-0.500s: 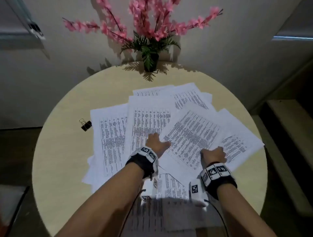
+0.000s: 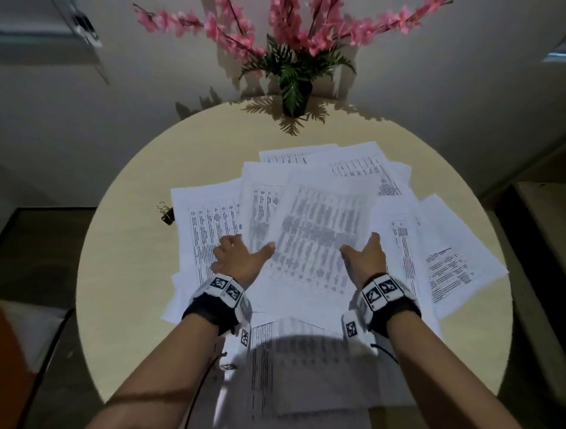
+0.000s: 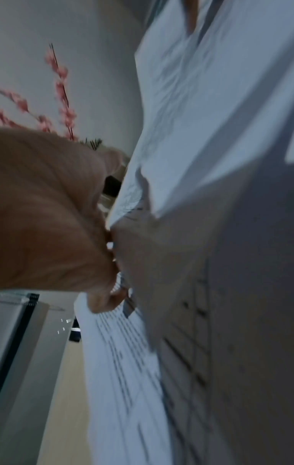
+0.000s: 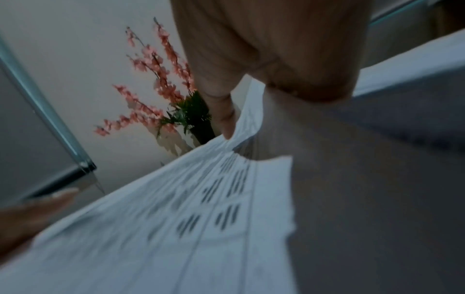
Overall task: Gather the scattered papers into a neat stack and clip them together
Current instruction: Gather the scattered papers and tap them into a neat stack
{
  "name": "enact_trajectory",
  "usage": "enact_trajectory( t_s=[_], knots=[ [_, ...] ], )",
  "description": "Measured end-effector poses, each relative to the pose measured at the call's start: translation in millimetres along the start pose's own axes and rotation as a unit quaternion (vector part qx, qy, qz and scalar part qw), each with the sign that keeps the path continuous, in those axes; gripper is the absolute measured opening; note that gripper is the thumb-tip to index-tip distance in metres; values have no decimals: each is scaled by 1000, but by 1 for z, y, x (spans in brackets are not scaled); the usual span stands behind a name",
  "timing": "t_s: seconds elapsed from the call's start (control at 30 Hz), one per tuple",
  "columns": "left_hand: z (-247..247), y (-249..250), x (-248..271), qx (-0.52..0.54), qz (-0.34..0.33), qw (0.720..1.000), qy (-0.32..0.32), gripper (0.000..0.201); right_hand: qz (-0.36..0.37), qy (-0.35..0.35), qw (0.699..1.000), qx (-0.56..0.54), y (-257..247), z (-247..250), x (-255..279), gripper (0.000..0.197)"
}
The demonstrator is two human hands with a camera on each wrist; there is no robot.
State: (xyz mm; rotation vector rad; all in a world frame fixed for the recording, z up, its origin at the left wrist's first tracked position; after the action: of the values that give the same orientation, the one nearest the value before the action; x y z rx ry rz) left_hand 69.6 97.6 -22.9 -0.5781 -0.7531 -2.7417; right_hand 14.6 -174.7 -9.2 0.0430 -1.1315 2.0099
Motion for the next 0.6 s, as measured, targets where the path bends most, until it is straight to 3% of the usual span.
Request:
enact_trajectory(
  t_s=[0.1,0.17,0.23,0.3,0.37,0.4,0.47,0.53,0.6],
  knots=[
    [-22,19,14,-42,-102,993,-41,81,4,-103,995,18,-20,-38,16,50],
    [-30,22,19,-33,-131,989,-65,76,90,-104,987,85,-43,-46,32,40],
    [-27,16,17,3,-117,991,-61,80,228,-60,947,216,-72,-46,59,49],
    [-3,-1,6,56,-44,997,40,81,353,-23,896,267,-93,-48,94,55],
    [28,-40,3,109,117,972,173,76,416,-45,870,261,-100,-57,125,56],
    [37,-59,6,135,187,953,194,75,429,-55,865,254,-101,-60,134,56],
    [44,-86,12,172,273,928,188,94,416,-58,884,204,-104,-58,136,49],
    [49,-103,17,172,287,924,184,118,332,-37,932,144,-103,-48,112,37],
    [54,-113,20,203,273,918,206,115,219,-57,969,96,-92,-45,83,17]
  ],
)
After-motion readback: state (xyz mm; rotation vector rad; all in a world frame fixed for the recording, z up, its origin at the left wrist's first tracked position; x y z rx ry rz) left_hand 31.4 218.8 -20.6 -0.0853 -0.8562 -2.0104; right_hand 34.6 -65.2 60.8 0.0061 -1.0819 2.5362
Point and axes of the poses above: each hand's wrist, its own x-axis away from the middle knuckle, its own z-axis out of the back of the hand, y = z × x, the point moved 8 cm from there along -x, towards the middle knuckle, and after that the axes turned 6 degrees about y, right-handed, at the moved point
